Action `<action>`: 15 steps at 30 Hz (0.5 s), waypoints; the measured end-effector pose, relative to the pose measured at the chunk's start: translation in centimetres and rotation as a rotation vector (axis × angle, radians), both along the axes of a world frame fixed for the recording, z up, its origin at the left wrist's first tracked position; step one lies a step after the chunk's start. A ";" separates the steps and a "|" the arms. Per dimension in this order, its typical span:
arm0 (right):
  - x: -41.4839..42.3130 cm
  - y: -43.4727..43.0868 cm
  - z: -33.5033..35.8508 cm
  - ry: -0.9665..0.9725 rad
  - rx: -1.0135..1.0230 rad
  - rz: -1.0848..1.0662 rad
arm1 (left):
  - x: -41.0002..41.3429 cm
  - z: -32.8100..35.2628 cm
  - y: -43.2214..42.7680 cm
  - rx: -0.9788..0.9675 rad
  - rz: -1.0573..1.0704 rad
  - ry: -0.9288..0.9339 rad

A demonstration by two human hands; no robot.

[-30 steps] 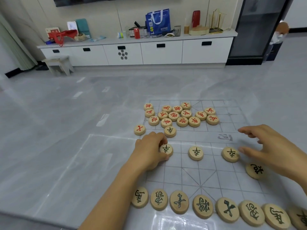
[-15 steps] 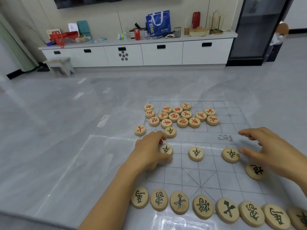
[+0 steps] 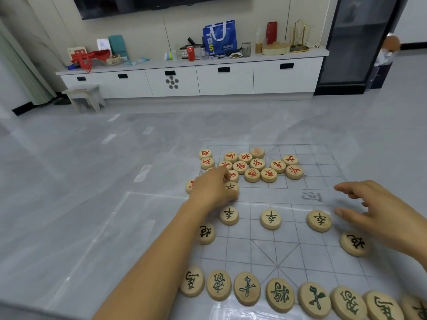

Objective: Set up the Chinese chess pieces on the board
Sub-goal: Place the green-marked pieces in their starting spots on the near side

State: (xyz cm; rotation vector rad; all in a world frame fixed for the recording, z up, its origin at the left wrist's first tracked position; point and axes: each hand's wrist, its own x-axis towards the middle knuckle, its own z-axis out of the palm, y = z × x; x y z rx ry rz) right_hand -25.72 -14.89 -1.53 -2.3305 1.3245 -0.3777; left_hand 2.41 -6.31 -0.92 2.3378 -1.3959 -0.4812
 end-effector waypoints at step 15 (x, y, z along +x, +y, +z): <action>-0.5 0.3 -0.6 -0.008 -0.004 0.003 | 3.6 -0.4 8.7 -0.010 0.108 0.025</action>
